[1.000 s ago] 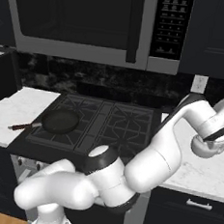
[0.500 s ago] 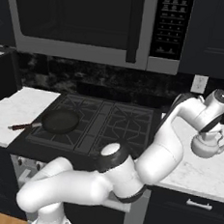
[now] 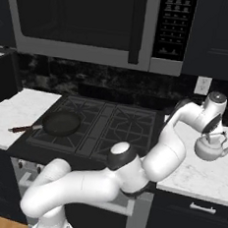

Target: Pick the kettle from the counter and place it on a stove burner. Then turn the burner on.

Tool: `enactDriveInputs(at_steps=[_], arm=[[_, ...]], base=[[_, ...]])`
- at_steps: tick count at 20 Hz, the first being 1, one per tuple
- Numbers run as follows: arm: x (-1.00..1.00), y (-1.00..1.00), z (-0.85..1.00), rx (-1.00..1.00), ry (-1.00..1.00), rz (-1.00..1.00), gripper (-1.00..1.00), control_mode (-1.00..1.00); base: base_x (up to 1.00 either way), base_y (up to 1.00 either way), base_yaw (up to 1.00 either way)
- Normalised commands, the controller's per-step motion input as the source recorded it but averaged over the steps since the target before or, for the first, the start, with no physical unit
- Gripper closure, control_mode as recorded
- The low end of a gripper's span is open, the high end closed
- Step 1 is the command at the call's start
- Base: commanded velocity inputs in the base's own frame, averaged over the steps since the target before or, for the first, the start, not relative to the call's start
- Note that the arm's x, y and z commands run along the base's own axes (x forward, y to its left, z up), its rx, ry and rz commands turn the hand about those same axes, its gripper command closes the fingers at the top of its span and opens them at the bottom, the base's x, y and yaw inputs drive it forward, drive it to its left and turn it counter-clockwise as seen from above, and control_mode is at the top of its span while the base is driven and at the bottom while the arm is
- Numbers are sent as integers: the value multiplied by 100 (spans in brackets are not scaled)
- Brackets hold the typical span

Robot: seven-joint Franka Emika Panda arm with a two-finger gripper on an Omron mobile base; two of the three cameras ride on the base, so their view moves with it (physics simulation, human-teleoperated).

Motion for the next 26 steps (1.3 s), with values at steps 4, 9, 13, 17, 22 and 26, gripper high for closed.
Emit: enactDriveInputs(at_steps=[4, 9, 13, 17, 22, 26], arm=[[19, -28, -41, -15, 7, -3, 100, -100], [24, 0, -3, -3, 0, 0, 100, -100], [11, 0, 0, 0, 0, 0, 100, -100], [-10, 4, 0, 0, -2, -2, 100, -100], [-78, 32, 6, 0, -31, 0, 100, -100], [-100, 83, 0, 3, -36, 0, 100, -100]], base=[[0, 0, 0], [0, 0, 0], [0, 0, 0], [0, 0, 0], [0, 0, 0], [0, 0, 0]])
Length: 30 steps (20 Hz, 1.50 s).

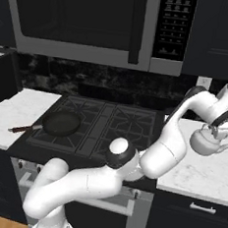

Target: Pick the kettle from the counter and place it on a stove burner. Then turn the burner on.

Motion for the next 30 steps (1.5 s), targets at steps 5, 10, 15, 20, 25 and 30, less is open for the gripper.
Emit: enactDriveInputs(at_steps=[5, 10, 15, 20, 25, 30], arm=[[-98, 100, -5, 7, -36, 0, 100, -100], [-58, 100, -4, 1, -27, 0, 100, -100], [-15, 100, 0, -10, -6, 0, 100, -100], [-7, 100, 0, -28, 0, 0, 100, -100], [2, 100, 4, -41, 0, -6, 100, -100], [25, 100, 30, -34, 12, -18, 100, -100]], base=[[0, 0, 0], [0, 0, 0], [0, 0, 0], [0, 0, 0], [0, 0, 0], [0, 0, 0]])
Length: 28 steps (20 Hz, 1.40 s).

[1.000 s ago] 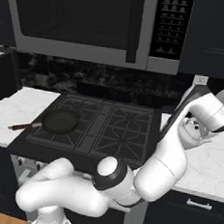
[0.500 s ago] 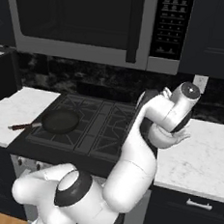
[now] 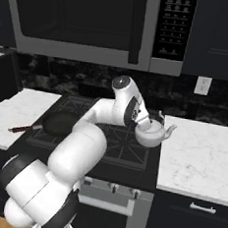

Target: Pick the kettle from the counter and place it on a stove burner. Then turn the burner on.

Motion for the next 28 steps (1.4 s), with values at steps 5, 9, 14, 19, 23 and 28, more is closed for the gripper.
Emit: enactDriveInputs(at_steps=[5, 9, 14, 19, 23, 28], arm=[[1, 44, 0, 5, 1, 1, 100, -100], [2, 54, 3, 17, 2, 0, 100, -100], [15, 45, 0, 8, 0, 0, 100, -100], [1, 22, -2, 4, 0, 0, 100, -100], [0, 2, -35, 9, 0, 0, 100, -100], [0, 0, -42, 7, 0, 0, 100, -100]], base=[[0, 0, 0], [0, 0, 0], [0, 0, 0], [0, 0, 0], [0, 0, 0], [0, 0, 0]])
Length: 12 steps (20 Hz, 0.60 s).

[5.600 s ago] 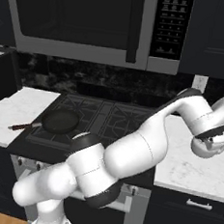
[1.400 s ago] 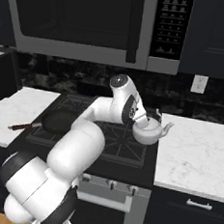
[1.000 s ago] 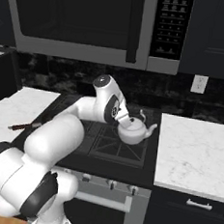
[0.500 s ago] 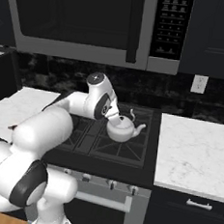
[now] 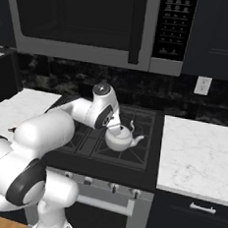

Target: Pick the kettle from the counter and place it on a stove burner. Then turn the burner on.

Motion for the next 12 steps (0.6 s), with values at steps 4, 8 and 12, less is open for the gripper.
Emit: enactDriveInputs(at_steps=[4, 8, 12], arm=[[0, 0, -26, 0, 0, 0, 100, -100], [0, 9, -6, -4, 0, 0, 100, -100], [15, 3, 0, -3, -1, 0, 100, -100]], base=[[0, 0, 0], [0, 0, 0], [0, 0, 0]])
